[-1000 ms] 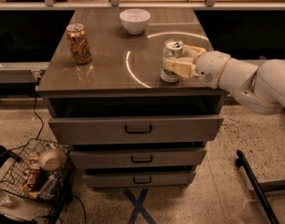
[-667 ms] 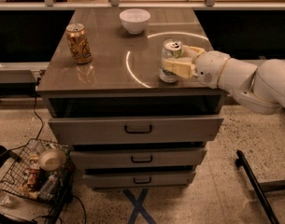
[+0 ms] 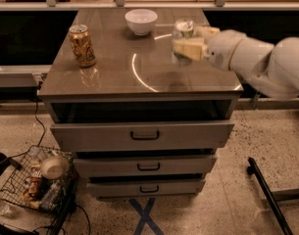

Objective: Move 7up can near white bowl

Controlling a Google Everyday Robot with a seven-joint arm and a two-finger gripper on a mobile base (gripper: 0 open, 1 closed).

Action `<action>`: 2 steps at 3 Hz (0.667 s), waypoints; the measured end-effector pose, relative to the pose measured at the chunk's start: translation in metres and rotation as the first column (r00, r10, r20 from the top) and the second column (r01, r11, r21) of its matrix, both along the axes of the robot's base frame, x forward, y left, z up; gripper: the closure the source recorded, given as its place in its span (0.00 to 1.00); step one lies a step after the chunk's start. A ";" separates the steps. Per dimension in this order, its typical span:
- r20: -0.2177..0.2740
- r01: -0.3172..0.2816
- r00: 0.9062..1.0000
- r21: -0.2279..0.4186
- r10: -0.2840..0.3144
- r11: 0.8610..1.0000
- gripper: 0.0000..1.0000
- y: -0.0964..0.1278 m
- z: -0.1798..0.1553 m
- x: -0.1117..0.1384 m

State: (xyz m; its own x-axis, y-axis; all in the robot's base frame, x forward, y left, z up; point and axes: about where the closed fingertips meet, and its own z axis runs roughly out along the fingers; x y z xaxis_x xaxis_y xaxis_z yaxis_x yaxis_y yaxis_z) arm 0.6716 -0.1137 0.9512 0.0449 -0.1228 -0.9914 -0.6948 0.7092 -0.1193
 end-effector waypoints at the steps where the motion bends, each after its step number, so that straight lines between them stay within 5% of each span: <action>1: 0.026 0.065 0.998 -0.044 -0.064 0.997 1.00 -0.005 0.030 0.046; 2: 0.024 0.123 0.992 -0.051 -0.122 0.991 1.00 -0.009 0.039 0.103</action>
Offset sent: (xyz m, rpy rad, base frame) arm 0.1819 -0.0174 0.0474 -0.0596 -0.0101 -0.2010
